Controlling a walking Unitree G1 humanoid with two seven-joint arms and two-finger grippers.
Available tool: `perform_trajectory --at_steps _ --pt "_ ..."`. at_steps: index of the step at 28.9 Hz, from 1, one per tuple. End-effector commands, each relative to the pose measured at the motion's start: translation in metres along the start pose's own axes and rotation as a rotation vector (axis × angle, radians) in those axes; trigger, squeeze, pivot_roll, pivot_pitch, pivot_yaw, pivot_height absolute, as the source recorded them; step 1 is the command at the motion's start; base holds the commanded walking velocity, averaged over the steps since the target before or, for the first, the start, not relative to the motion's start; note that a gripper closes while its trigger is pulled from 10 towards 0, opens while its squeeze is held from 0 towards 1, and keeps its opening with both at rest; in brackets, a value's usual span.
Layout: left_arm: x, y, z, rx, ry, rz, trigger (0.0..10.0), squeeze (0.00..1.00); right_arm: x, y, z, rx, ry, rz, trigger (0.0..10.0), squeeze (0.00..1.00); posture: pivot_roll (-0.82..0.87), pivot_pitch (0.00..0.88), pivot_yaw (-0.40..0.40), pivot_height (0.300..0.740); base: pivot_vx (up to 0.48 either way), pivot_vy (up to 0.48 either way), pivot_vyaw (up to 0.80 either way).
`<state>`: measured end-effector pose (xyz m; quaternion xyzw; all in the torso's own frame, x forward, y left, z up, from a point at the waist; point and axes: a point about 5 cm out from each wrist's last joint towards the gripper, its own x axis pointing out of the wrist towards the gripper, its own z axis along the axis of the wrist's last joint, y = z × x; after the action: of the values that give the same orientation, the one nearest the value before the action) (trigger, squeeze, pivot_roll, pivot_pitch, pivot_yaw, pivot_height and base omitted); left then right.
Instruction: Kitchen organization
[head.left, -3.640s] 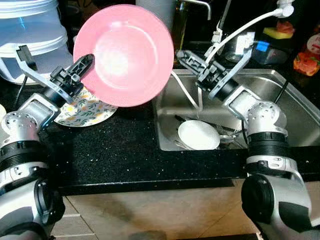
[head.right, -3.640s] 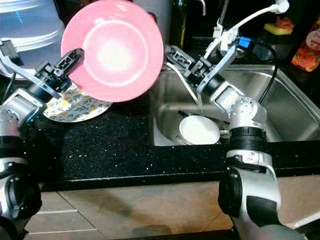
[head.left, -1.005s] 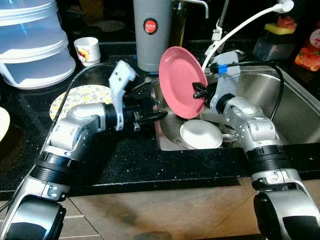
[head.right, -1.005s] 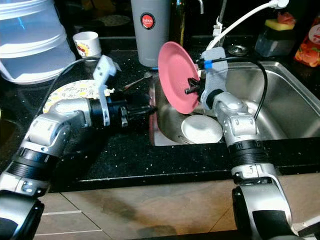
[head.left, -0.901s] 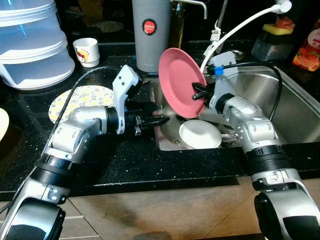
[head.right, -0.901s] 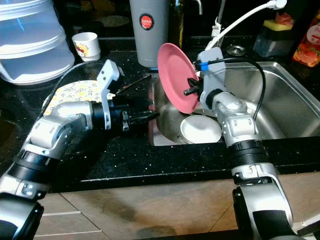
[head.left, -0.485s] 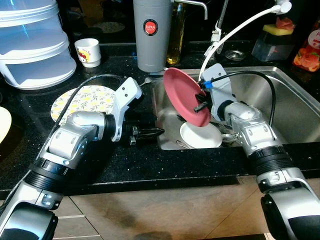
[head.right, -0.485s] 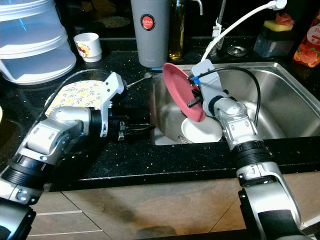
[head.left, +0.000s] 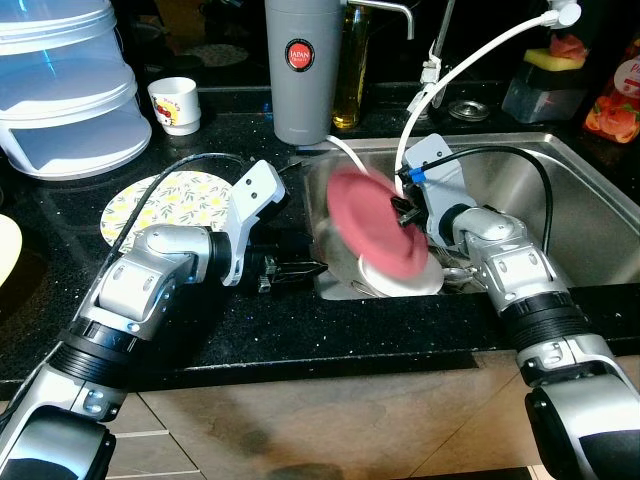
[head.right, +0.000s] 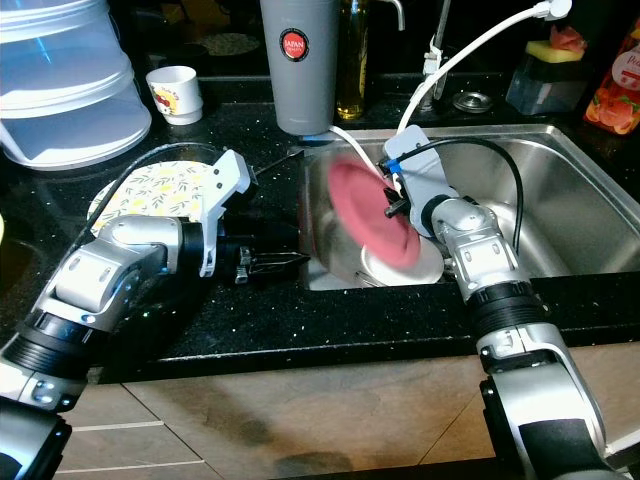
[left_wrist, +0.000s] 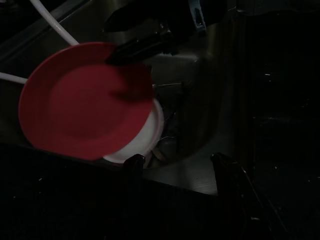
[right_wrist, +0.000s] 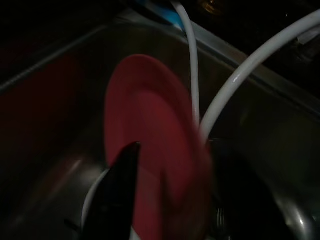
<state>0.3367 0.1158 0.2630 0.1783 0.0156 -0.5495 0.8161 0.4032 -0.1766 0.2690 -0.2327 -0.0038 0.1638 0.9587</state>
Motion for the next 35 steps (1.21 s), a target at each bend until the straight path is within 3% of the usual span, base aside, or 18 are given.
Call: perform_trajectory --at_steps 1,4,5,7,8,9,13,18,35 --pt "-0.003 -0.001 -0.001 0.011 0.015 0.005 10.0 0.00 0.000 -0.006 0.003 -0.025 -0.001 -0.031 10.0 1.00 0.04 0.120 0.027 0.740 0.000 0.000 0.00" --pt "-0.003 0.000 0.000 0.006 0.003 0.016 10.0 0.00 0.000 -0.008 0.005 -0.030 -0.006 -0.048 10.0 1.00 0.04 0.119 0.027 0.740 0.000 0.000 0.00" --pt "-0.004 0.002 0.002 0.000 -0.018 0.043 10.0 0.00 -0.001 -0.011 0.008 -0.024 -0.024 -0.079 10.0 0.00 0.04 0.119 0.027 0.740 0.000 0.000 0.00" --pt "-0.013 0.024 0.008 -0.031 -0.101 0.297 10.0 0.00 -0.006 -0.020 0.029 0.056 -0.192 -0.201 10.0 0.00 0.03 0.118 0.028 0.740 0.000 0.000 0.00" --pt "-0.021 0.036 0.011 -0.054 -0.153 0.444 10.0 0.00 -0.011 -0.023 0.039 0.142 -0.290 -0.254 10.0 0.00 0.03 0.118 0.028 0.740 0.000 0.000 0.00" --pt "-0.021 0.036 0.011 -0.054 -0.153 0.444 10.0 0.00 -0.011 -0.023 0.039 0.142 -0.290 -0.254 10.0 0.00 0.03 0.118 0.028 0.740 0.000 0.000 0.00" --pt "-0.044 0.049 0.026 -0.076 -0.331 0.750 10.0 0.00 -0.027 -0.020 0.045 0.383 -0.458 -0.354 10.0 0.00 0.03 0.118 0.030 0.740 0.000 0.000 0.00" --pt "-0.054 0.044 0.032 -0.075 -0.388 0.863 10.0 0.00 -0.038 -0.007 0.040 0.449 -0.519 -0.398 10.0 0.00 0.03 0.118 0.033 0.740 0.000 0.000 0.00" --pt "-0.046 0.026 0.019 -0.140 -0.383 0.937 10.0 0.00 -0.056 0.028 0.038 0.470 -0.548 -0.370 10.0 0.00 0.02 0.121 0.034 0.740 0.000 0.000 0.00"
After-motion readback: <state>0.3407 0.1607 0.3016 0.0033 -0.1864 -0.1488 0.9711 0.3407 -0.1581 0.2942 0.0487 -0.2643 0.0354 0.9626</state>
